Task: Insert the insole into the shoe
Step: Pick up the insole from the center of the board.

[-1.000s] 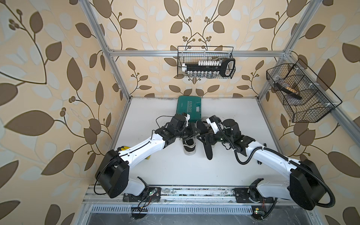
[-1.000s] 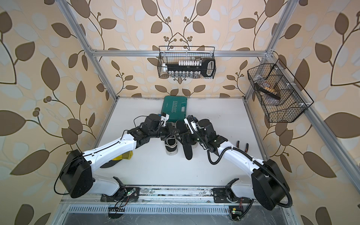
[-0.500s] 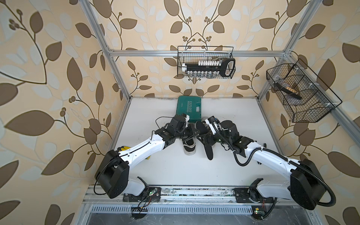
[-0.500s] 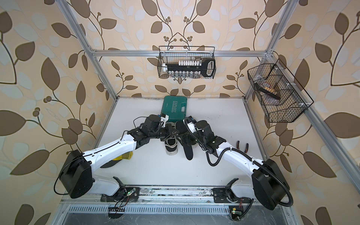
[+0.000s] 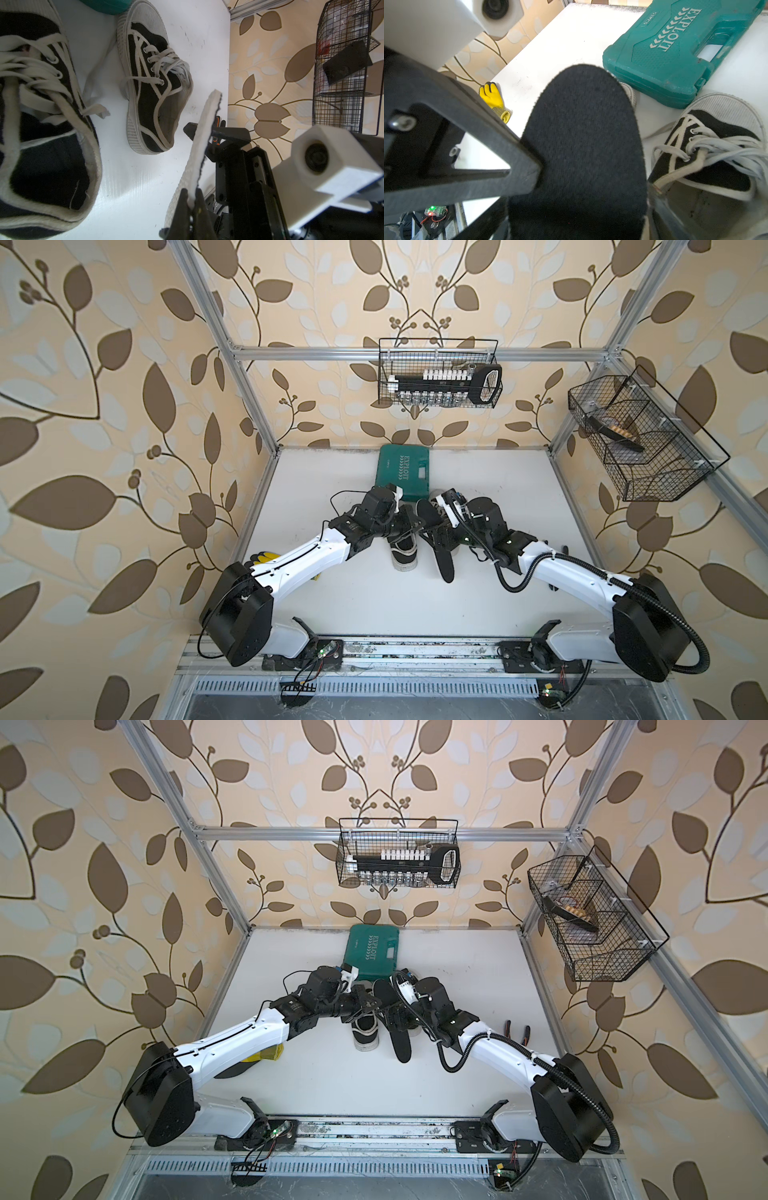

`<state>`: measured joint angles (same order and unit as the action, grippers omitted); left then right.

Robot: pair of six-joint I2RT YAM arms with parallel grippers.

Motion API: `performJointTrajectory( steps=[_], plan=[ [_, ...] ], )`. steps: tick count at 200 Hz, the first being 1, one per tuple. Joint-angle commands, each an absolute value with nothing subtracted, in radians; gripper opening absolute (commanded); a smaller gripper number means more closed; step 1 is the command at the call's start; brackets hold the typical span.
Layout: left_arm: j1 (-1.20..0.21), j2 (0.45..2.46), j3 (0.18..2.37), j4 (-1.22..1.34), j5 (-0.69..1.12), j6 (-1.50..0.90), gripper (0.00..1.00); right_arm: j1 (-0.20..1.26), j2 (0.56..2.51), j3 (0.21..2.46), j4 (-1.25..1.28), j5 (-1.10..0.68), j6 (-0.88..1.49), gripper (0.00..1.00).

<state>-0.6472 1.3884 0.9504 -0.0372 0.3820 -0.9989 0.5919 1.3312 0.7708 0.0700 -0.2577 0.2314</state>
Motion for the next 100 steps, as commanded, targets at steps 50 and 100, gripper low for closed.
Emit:
performJointTrajectory(
  steps=[50, 100],
  plan=[
    [-0.635, 1.342, 0.94, -0.003, 0.376, -1.005, 0.0, 0.588, 1.367, 0.775, 0.1, -0.278, 0.265, 0.99],
    [-0.635, 1.347, 0.937, 0.001, 0.384, -1.011, 0.0, 0.586, 1.37, 0.784, 0.103, -0.307, 0.259, 0.88]
  ],
)
